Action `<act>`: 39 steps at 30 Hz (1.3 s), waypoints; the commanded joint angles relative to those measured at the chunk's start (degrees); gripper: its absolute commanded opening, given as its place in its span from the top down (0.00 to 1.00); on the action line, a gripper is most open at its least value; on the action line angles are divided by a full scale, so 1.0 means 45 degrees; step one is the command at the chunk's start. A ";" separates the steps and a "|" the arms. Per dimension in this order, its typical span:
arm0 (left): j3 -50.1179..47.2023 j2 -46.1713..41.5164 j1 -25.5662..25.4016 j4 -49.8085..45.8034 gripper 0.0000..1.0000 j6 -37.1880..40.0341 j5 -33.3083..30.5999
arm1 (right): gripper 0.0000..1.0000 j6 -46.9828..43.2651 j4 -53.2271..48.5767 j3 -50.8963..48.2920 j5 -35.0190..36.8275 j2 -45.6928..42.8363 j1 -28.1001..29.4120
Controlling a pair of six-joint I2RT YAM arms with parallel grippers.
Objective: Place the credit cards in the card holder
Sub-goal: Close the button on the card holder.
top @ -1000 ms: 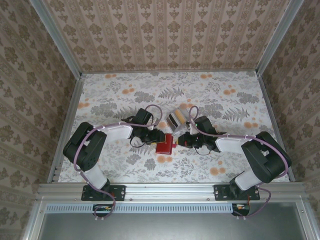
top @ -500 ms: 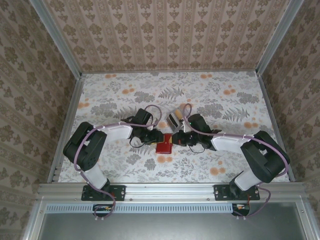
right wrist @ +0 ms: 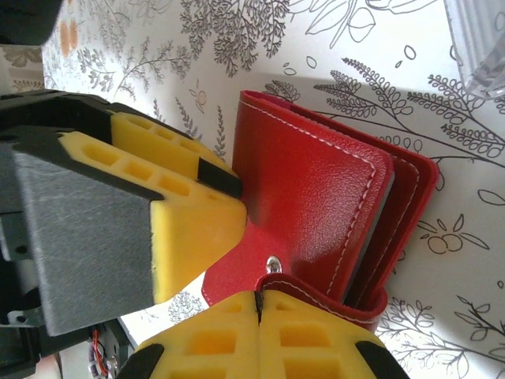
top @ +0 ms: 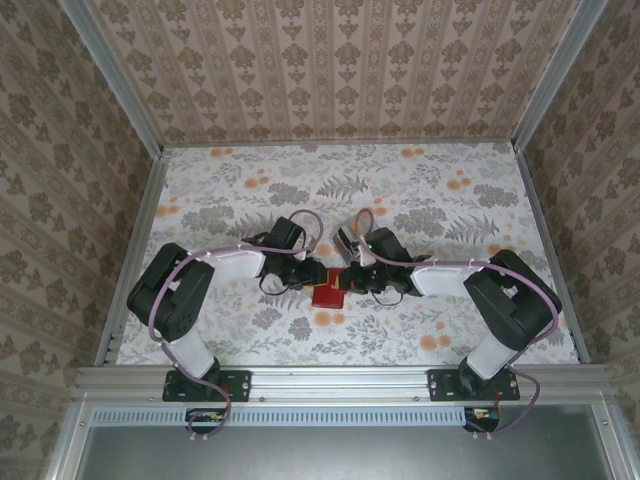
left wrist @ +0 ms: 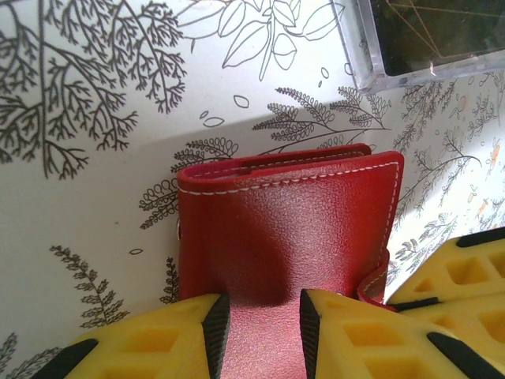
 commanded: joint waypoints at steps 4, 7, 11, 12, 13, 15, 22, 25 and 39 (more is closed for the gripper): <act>-0.0632 0.0706 -0.0131 -0.0433 0.65 -0.0267 -0.0432 | 1.00 0.0143 -0.0856 0.0498 0.0646 0.0266 0.0083; -0.0687 0.0703 -0.0105 -0.0313 0.65 -0.0321 -0.0417 | 1.00 0.0061 -0.1063 0.0649 0.0693 0.0302 0.0121; -0.0739 0.0723 -0.0113 -0.0136 0.66 -0.0443 -0.0353 | 1.00 0.0038 -0.1195 0.0713 0.0816 0.0434 0.0190; -0.0750 0.0732 -0.0128 -0.0107 0.66 -0.0445 -0.0353 | 1.00 0.0057 -0.1187 0.0713 0.0840 0.0482 0.0200; -0.0753 0.0742 -0.0123 -0.0079 0.66 -0.0463 -0.0353 | 1.00 0.0054 -0.1185 0.0737 0.0868 0.0511 0.0219; -0.0769 0.0747 -0.0124 -0.0048 0.66 -0.0504 -0.0354 | 1.00 0.0059 -0.1220 0.0803 0.0907 0.0581 0.0249; -0.0771 0.0804 -0.0131 0.0029 0.69 -0.0522 -0.0265 | 1.00 0.0034 -0.1357 0.1038 0.0975 0.1010 0.0360; -0.0859 0.0808 -0.0129 0.0117 0.70 -0.0579 -0.0255 | 1.00 0.0074 -0.1366 0.1030 0.1122 0.1102 0.0396; -0.0966 0.0806 -0.0075 0.0157 0.71 -0.0593 -0.0276 | 1.00 -0.0544 -0.3052 0.1421 0.1854 0.1054 0.0883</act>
